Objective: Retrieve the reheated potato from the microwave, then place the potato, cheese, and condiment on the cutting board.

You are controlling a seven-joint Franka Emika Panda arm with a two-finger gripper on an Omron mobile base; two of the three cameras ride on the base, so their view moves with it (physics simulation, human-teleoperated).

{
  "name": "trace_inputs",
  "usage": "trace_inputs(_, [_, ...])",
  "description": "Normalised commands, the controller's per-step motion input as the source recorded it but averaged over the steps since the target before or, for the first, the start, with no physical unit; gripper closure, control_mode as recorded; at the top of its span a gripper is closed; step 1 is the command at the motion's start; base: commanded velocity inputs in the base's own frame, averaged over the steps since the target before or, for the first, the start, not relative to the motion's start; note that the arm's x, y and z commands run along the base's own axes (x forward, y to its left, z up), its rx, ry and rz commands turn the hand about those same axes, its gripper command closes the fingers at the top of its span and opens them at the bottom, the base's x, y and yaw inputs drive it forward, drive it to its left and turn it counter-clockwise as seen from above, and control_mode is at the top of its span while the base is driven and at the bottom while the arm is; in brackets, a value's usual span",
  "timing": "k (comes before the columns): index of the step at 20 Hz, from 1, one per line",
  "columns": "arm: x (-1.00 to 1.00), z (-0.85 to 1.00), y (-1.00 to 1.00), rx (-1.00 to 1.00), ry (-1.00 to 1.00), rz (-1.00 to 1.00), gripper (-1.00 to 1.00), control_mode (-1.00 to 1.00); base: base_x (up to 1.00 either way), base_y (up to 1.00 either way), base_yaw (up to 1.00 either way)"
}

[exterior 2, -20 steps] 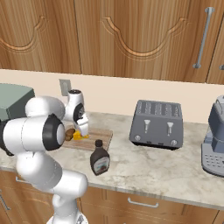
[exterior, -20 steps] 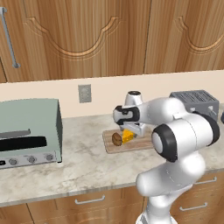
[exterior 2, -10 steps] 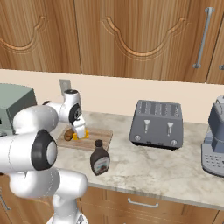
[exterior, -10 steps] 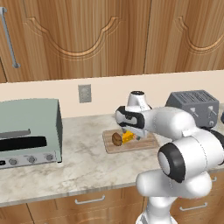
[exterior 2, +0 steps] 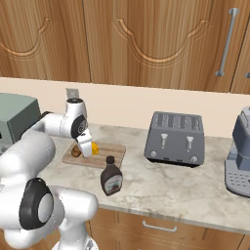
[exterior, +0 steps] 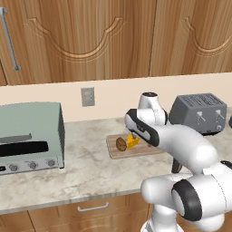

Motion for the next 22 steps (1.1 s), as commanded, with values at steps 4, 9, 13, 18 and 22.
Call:
trace_inputs(4, [-0.54, 0.36, -0.19, 0.00, 0.00, 0.00, -1.00, -1.00, 0.00, 0.00, 0.00])
trace_inputs(9, [-0.45, 0.44, -0.24, 0.00, 0.00, 0.08, -1.00, -1.00, 0.00, 0.00, 0.00])
trace_inputs(13, [-0.45, 0.45, -0.26, 0.00, -0.02, 0.11, -1.00, -1.00, 0.00, 0.00, 0.00])
trace_inputs(18, [-0.52, 0.35, -0.25, -0.04, -0.09, 0.15, -1.00, -1.00, 0.00, 0.00, 0.00])
trace_inputs(22, [-0.56, 0.23, -0.21, -0.09, -0.14, 0.15, -1.00, -1.00, 0.00, 0.00, 0.00])
